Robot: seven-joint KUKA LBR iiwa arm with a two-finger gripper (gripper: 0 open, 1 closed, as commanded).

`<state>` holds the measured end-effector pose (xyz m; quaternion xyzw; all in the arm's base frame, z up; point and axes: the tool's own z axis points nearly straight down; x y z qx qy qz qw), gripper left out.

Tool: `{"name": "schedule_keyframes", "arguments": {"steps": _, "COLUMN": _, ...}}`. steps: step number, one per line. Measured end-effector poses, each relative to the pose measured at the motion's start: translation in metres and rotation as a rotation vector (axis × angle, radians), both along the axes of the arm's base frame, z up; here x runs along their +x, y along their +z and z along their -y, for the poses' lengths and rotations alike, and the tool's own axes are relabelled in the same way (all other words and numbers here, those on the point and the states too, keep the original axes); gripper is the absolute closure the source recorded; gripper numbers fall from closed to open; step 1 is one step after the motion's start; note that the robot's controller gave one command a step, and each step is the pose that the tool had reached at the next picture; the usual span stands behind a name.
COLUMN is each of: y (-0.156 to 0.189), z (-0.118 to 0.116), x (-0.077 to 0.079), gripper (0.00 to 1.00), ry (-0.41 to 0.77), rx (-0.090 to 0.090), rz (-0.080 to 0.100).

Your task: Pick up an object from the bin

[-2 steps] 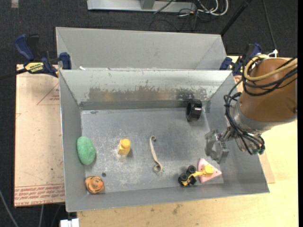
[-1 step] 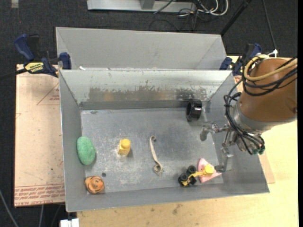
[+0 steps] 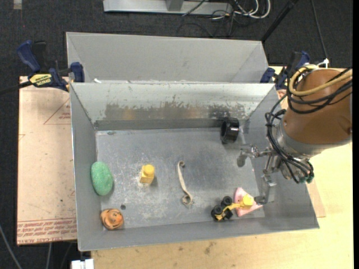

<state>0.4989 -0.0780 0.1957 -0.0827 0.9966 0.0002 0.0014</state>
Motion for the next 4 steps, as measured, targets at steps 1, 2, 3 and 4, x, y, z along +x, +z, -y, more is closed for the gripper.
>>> {"name": "schedule_keyframes", "arguments": {"steps": 1, "y": -0.054, "z": 0.010, "x": 0.002, "gripper": 0.00, "ry": 0.030, "rx": -0.001, "rz": 0.006}}
{"name": "schedule_keyframes", "arguments": {"steps": 2, "y": -0.114, "z": 0.005, "x": -0.011, "gripper": 0.00, "ry": 0.172, "rx": -0.001, "rz": 0.003}}
{"name": "schedule_keyframes", "arguments": {"steps": 3, "y": -0.125, "z": -0.008, "x": -0.011, "gripper": 1.00, "ry": 0.373, "rx": -0.001, "rz": 0.002}}
{"name": "schedule_keyframes", "arguments": {"steps": 4, "y": -0.125, "z": -0.008, "x": -0.011, "gripper": 1.00, "ry": 0.374, "rx": -0.001, "rz": 0.002}}
